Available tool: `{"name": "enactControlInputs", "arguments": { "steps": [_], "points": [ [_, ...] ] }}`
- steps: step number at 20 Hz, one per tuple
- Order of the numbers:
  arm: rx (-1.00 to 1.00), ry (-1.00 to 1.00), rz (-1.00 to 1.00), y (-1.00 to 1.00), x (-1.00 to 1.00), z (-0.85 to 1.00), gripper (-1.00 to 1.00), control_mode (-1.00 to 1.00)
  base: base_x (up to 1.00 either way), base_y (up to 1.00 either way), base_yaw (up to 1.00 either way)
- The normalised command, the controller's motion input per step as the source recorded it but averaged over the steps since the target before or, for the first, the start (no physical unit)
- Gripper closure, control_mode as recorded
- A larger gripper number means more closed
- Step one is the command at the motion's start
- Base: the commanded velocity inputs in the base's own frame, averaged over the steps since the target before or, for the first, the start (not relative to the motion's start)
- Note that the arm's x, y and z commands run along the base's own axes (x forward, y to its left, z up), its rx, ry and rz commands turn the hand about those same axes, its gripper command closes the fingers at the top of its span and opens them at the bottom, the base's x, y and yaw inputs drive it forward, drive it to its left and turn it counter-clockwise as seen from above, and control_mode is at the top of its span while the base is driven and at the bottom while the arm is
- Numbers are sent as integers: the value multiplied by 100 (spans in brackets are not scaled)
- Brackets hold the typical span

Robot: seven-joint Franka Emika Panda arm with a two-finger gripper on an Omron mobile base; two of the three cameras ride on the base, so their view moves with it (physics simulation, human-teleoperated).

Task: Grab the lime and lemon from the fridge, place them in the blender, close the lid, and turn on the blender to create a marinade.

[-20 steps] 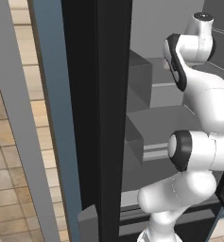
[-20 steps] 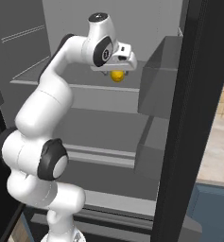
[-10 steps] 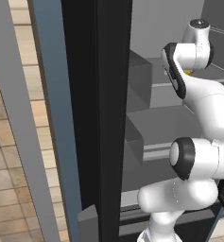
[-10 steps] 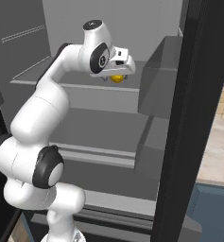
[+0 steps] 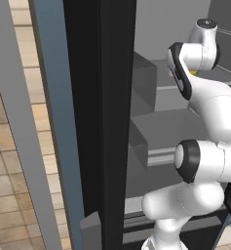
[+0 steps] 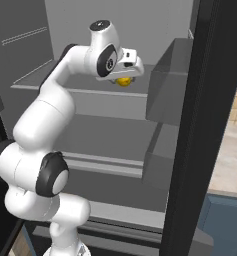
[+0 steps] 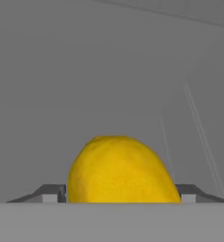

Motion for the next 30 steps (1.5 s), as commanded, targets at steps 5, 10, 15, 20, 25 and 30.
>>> {"name": "enactControlInputs", "arguments": {
  "steps": [5,10,15,20,25,30],
  "points": [
    [0,-6,7,2,-16,-7,100,-100,0,0,0],
    [0,-16,4,25,-69,0,100,-100,0,0,0],
    [0,-20,2,59,-91,0,100,-100,0,0,0],
    [3,-6,0,53,-100,12,100,-100,0,0,0],
    [11,0,0,24,-100,8,100,-100,0,0,0],
    [14,1,0,21,-100,0,100,-100,0,0,0]
  ]
}}
